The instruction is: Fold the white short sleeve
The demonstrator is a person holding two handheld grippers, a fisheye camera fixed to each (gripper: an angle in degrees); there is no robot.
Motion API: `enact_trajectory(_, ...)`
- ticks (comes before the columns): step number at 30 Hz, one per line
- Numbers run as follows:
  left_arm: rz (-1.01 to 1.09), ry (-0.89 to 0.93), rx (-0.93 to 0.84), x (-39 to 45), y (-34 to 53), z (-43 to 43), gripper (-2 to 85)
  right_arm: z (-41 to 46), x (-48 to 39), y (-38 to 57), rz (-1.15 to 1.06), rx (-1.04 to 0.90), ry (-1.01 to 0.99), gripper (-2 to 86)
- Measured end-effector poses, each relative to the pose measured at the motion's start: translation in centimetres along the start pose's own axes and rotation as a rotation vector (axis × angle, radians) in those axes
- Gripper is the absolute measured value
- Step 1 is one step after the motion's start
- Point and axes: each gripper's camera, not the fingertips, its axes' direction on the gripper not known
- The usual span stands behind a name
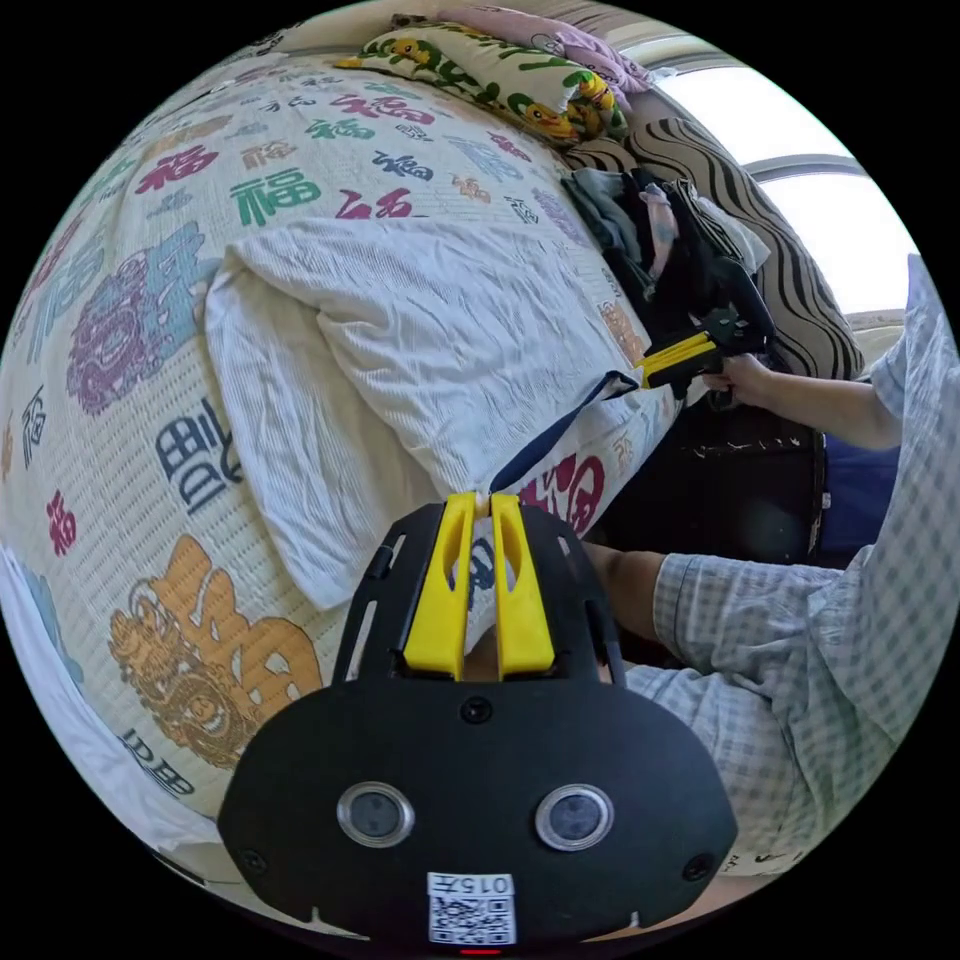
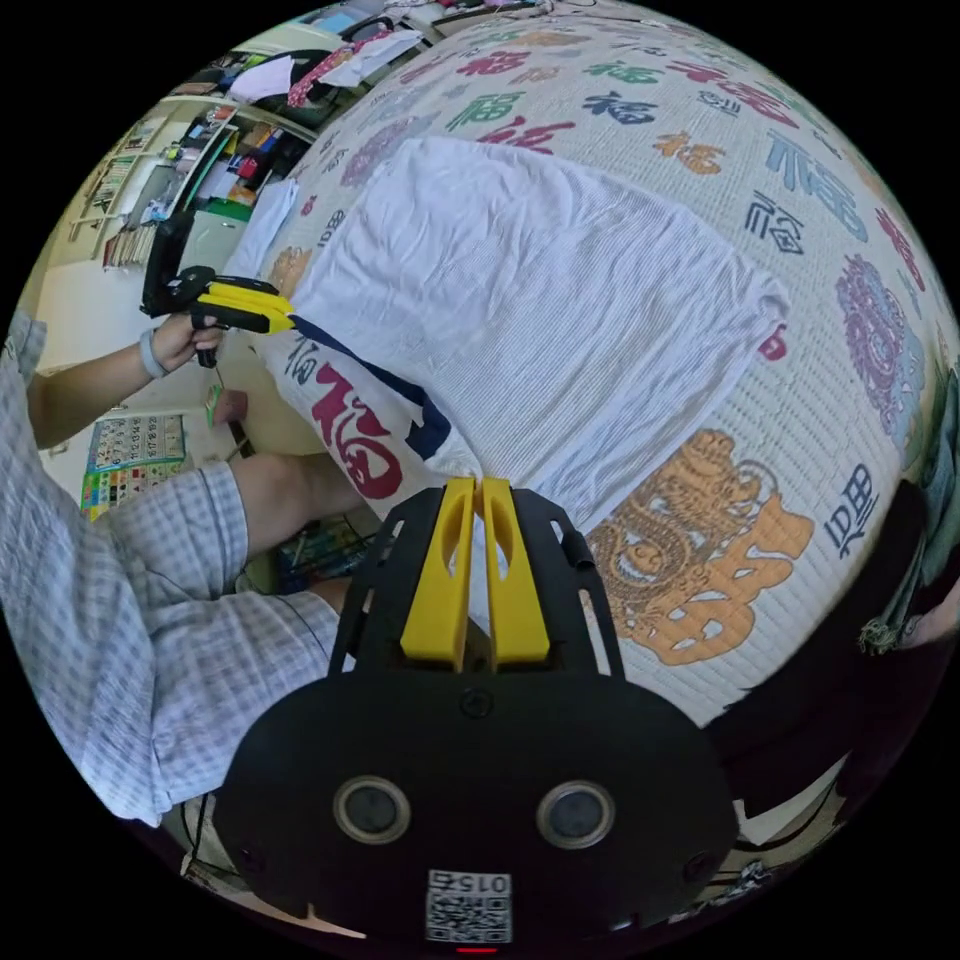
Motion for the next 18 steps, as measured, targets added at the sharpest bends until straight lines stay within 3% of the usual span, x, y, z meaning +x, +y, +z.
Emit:
enact_trajectory(7,-0.006,-0.144,-0.015,-0.4,3.7,2.3,2.6,3.4,-0.6,2.5,0.091,-0.016,0.082,2.9)
enact_trajectory(15,-0.176,-0.097,0.022,-2.6,8.3,1.9,4.9,4.5,1.1,6.6,0.258,-0.010,0.024,3.1)
enact_trajectory(18,-0.222,-0.100,0.058,-3.3,9.8,1.0,5.1,4.0,1.5,7.1,0.292,0.076,-0.035,1.5)
